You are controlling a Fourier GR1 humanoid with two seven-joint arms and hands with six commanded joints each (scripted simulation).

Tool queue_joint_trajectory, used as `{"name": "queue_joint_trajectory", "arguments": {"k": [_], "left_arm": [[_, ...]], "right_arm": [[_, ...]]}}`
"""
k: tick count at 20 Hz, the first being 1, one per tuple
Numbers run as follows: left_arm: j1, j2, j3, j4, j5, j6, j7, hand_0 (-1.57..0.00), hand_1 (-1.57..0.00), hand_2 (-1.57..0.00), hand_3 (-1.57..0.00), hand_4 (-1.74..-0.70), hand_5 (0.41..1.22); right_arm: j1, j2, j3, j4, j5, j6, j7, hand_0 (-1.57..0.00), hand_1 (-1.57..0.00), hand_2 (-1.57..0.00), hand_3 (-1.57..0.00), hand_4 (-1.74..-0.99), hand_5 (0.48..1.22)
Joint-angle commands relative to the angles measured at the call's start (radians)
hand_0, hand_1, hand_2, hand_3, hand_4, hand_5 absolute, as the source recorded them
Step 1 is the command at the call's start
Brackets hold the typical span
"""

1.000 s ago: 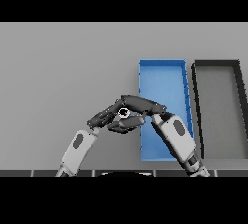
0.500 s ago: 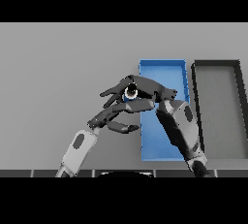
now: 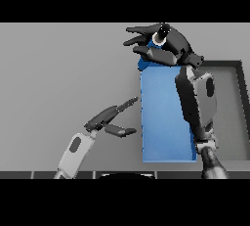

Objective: Pick up the blue pipe and place it into the blue bin.

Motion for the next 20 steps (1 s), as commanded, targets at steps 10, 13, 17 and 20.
{"name": "queue_joint_trajectory", "arguments": {"k": [10, 13, 17, 20], "left_arm": [[-0.020, 0.001, 0.011, 0.032, -0.016, 0.011, -0.011, 0.00, 0.00, 0.00, 0.00, -0.94, 0.460], [-0.017, 0.005, 0.010, 0.036, -0.031, 0.021, -0.044, 0.00, 0.00, 0.00, 0.00, -0.93, 0.462], [-0.024, 0.002, 0.013, 0.031, -0.033, 0.029, -0.036, 0.00, 0.00, 0.00, 0.00, -0.93, 0.466], [-0.020, 0.008, 0.010, 0.023, -0.040, 0.032, -0.044, 0.00, 0.00, 0.00, 0.00, -0.92, 0.474]], "right_arm": [[0.153, -0.055, -0.057, 0.155, 0.222, -0.012, 0.049, -1.57, -1.57, -1.57, -1.57, -1.500, 1.221], [0.227, -0.054, -0.053, 0.151, 0.273, -0.025, 0.102, -1.57, -1.57, -1.57, -1.57, -1.500, 1.221], [0.315, -0.033, -0.057, 0.144, 0.341, -0.081, 0.179, -1.57, -1.57, -1.57, -1.57, -1.500, 1.221], [0.348, -0.038, -0.026, 0.196, 0.350, -0.122, 0.191, -1.57, -1.57, -1.57, -1.57, -1.498, 1.221]]}}
